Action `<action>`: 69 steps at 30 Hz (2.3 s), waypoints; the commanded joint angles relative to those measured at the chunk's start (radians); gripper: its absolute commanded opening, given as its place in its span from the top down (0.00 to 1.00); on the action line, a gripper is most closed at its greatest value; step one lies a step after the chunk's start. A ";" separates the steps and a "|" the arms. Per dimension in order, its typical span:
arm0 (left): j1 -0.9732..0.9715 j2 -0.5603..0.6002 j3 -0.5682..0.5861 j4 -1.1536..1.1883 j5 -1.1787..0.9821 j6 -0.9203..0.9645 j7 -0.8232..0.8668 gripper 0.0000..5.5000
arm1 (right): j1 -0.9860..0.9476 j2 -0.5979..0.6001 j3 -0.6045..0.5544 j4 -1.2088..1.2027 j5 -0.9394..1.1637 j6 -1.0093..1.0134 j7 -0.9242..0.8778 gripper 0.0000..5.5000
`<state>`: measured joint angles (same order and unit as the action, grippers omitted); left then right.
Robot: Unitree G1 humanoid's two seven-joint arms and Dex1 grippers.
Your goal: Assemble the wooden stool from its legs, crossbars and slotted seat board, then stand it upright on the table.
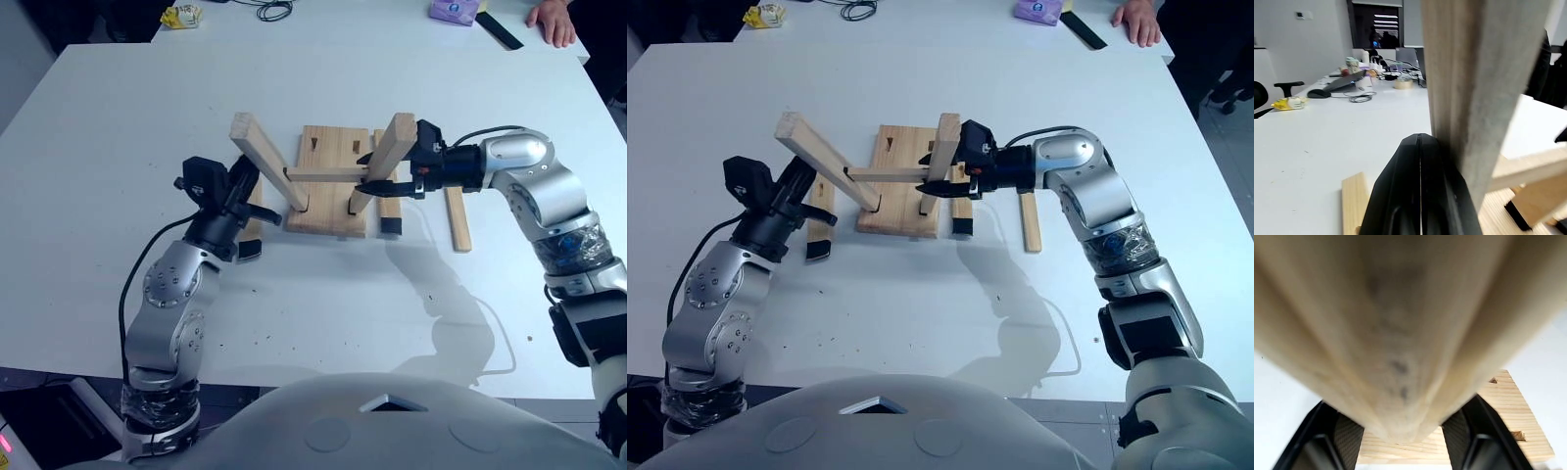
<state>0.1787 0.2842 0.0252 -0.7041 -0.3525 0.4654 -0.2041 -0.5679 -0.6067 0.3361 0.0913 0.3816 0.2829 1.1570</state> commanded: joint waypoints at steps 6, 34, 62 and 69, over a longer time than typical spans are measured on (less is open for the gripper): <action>-0.006 0.061 0.128 -0.034 -0.075 -0.015 -0.037 1.00 | 0.031 0.002 0.125 0.052 -0.145 0.047 0.008 0.63; -0.005 0.000 -0.014 -0.158 -0.343 0.079 -0.053 1.00 | 0.021 0.052 0.161 0.123 -0.122 0.008 0.058 0.63; -0.146 0.087 0.445 0.071 -0.746 -0.034 0.024 1.00 | -0.035 0.111 0.060 0.253 -0.134 -0.138 0.076 0.63; -0.104 0.028 0.409 0.049 -0.728 -0.064 0.073 1.00 | 0.035 0.057 -0.019 0.136 -0.122 -0.111 0.030 0.51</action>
<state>0.0612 0.3183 0.4438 -0.6440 -1.0982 0.4104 -0.1453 -0.5665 -0.5148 0.3441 0.2740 0.2647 0.1422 1.1903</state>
